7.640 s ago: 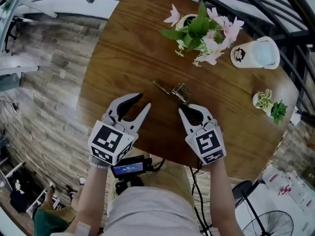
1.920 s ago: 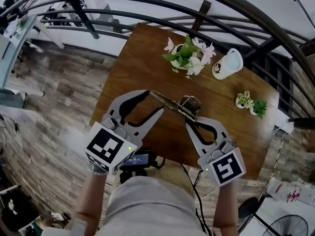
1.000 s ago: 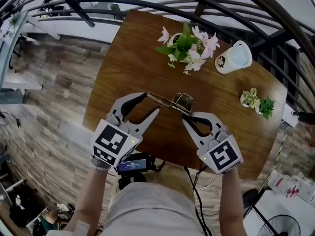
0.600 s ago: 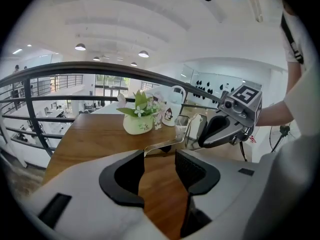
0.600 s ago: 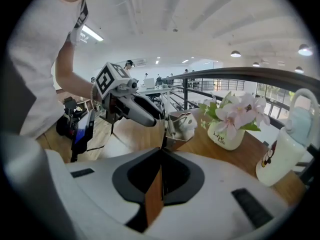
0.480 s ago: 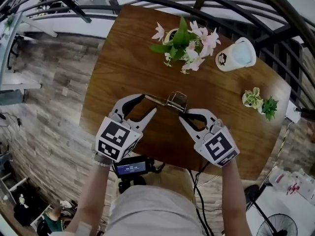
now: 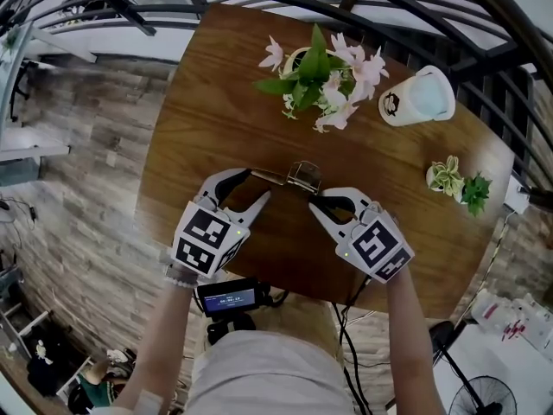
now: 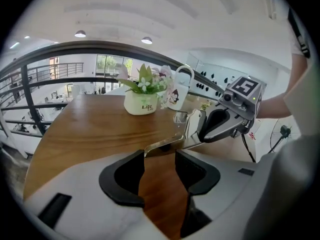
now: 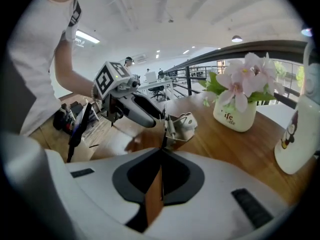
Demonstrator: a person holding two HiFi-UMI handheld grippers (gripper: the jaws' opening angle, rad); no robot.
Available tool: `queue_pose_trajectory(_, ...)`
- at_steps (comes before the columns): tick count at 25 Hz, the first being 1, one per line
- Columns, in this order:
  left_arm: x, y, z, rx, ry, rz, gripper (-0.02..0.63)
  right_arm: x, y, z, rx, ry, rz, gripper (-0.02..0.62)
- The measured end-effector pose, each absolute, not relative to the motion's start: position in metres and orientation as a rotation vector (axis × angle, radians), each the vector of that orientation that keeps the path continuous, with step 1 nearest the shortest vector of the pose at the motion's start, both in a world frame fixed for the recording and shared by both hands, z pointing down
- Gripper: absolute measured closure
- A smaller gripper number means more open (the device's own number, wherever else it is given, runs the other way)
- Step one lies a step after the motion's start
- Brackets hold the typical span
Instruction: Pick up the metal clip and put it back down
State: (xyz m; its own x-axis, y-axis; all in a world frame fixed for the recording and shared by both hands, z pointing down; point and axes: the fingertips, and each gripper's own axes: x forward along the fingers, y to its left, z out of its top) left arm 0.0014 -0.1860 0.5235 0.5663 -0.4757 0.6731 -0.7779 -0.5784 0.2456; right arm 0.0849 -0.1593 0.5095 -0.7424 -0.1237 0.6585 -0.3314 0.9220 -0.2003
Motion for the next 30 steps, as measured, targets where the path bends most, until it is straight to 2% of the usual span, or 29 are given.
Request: queue_pose_trajectory(30, -0.006, -0.191, 0.560, 2.158, -1.003, 0.780, 0.405, 0.080, -0.171, 0.552, 0.186, -2.326, 0.587, 0.578)
